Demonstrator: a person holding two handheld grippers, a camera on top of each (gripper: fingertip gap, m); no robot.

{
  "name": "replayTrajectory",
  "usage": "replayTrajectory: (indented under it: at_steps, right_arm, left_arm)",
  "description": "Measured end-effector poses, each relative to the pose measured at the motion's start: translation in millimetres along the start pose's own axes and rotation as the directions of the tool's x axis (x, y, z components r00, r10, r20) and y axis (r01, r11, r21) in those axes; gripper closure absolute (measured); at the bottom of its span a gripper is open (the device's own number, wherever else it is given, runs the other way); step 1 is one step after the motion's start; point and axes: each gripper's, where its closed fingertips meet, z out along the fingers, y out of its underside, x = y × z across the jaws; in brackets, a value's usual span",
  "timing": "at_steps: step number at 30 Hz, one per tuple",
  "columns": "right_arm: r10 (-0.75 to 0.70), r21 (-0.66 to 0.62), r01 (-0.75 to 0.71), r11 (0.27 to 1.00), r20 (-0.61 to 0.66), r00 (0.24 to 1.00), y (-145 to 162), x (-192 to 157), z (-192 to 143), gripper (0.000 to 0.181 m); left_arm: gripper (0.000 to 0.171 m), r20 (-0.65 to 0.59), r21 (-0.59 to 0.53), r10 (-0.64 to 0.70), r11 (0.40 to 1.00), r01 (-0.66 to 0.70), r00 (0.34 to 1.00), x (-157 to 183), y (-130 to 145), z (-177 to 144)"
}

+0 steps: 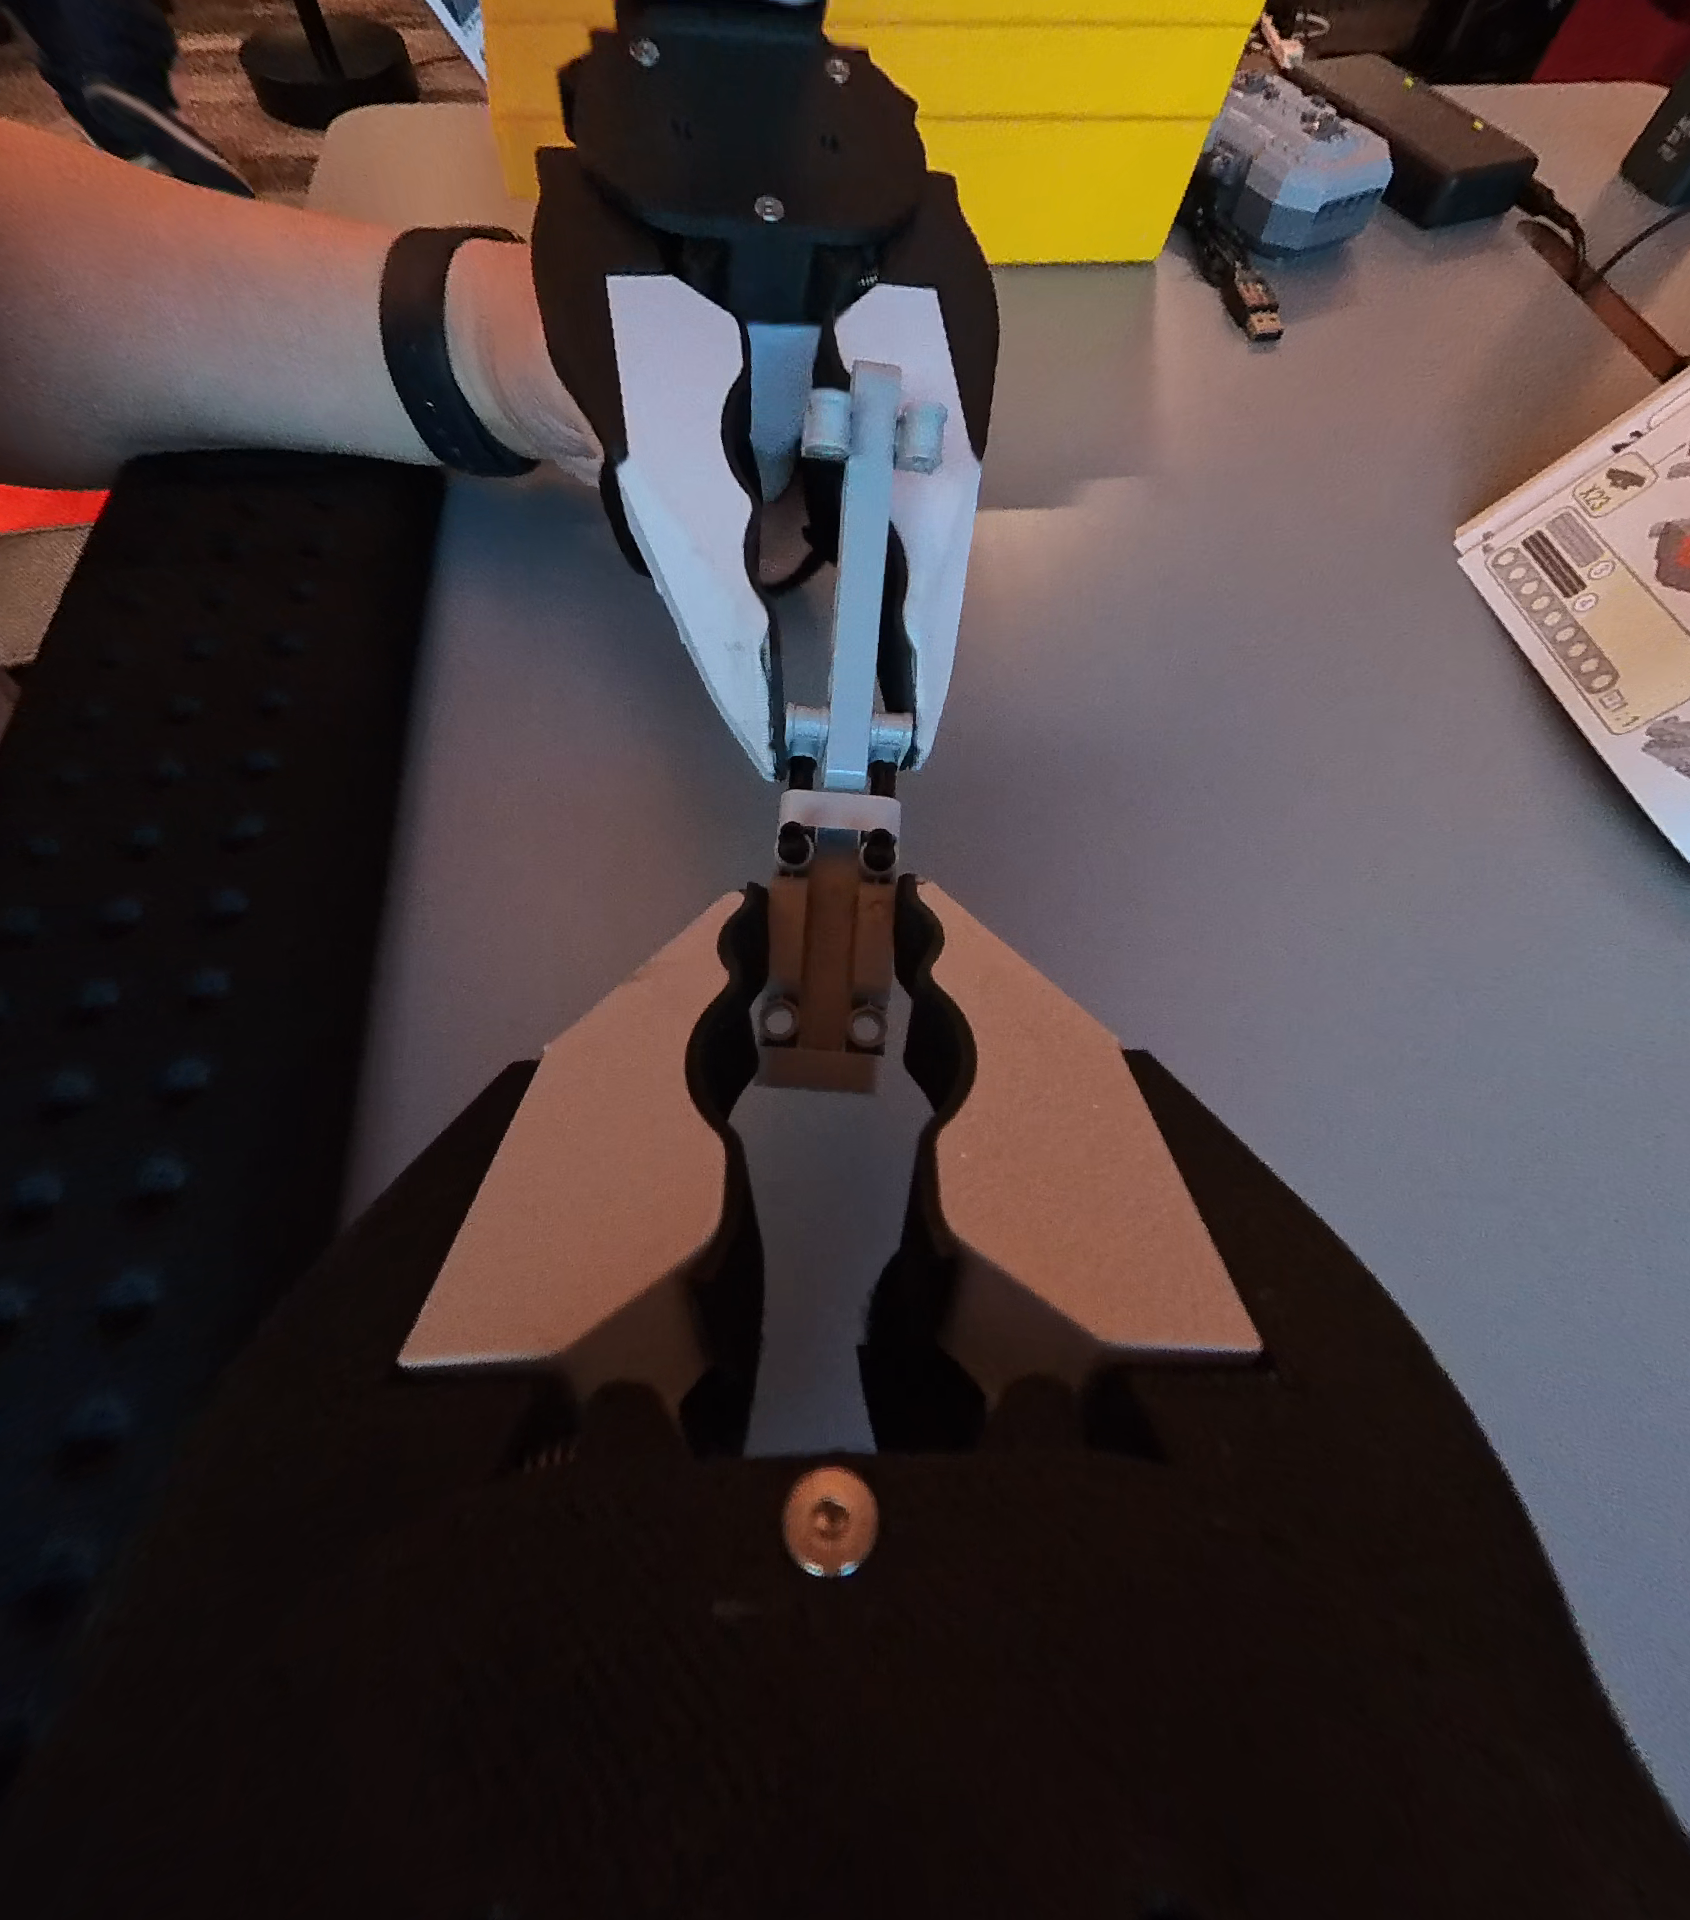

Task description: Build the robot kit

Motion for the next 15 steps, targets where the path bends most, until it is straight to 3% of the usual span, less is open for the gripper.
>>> replayTrajectory:
  at_steps: [10, 15]
  right_arm:
    - [-0.029, 0.054, 0.027, 0.998, 0.04, 0.999, -10, -8, -6, 0.158]
    - [-0.025, 0.03, 0.022, 0.999, 0.096, 0.995, -7, -15, -6, 0.158]
  left_arm:
    - [0.15, -0.077, 0.103, -0.021, 0.994, 0.029, 0.997, 10, -14, -5]
    - [0.15, -0.132, 0.096, -0.032, 0.994, 0.045, 0.991, 17, -13, -5]
